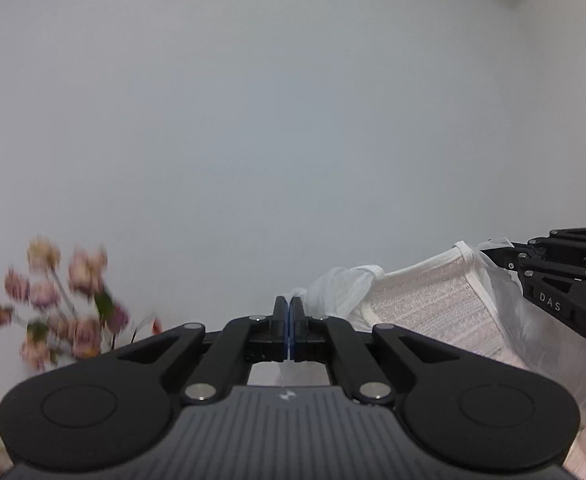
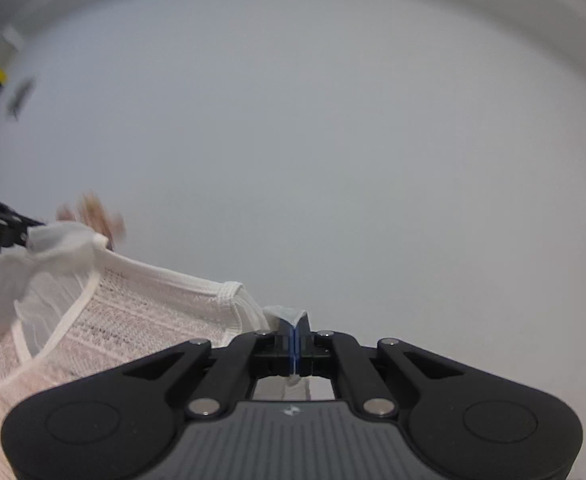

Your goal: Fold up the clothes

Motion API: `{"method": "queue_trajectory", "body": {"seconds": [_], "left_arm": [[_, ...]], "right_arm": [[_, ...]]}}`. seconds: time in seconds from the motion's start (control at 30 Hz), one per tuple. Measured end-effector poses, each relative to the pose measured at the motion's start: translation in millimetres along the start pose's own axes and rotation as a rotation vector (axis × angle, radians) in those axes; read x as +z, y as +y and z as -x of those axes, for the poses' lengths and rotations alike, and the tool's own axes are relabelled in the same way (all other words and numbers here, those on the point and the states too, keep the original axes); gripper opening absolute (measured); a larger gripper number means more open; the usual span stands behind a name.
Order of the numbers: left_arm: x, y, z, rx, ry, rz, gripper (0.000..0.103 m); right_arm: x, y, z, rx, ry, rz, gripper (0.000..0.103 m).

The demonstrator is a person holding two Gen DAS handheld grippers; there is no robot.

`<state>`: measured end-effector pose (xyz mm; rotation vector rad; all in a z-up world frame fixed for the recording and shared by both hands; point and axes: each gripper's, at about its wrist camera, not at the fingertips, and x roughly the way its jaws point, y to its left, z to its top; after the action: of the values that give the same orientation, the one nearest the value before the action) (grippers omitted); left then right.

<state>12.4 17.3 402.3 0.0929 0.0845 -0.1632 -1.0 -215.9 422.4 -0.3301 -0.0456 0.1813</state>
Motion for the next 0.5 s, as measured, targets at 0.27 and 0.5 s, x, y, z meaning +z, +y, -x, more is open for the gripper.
{"method": "queue_trajectory", "body": {"seconds": [0.27, 0.5], "left_arm": [[-183, -7, -164, 0.126, 0.445, -0.227, 0.06], [-346, -25, -48, -0.039, 0.543, -0.115, 0.068]], "right_arm": [[-163, 31, -224, -0.006, 0.575, -0.023, 0.023], [-287, 78, -84, 0.334, 0.756, -0.058, 0.047]]}}
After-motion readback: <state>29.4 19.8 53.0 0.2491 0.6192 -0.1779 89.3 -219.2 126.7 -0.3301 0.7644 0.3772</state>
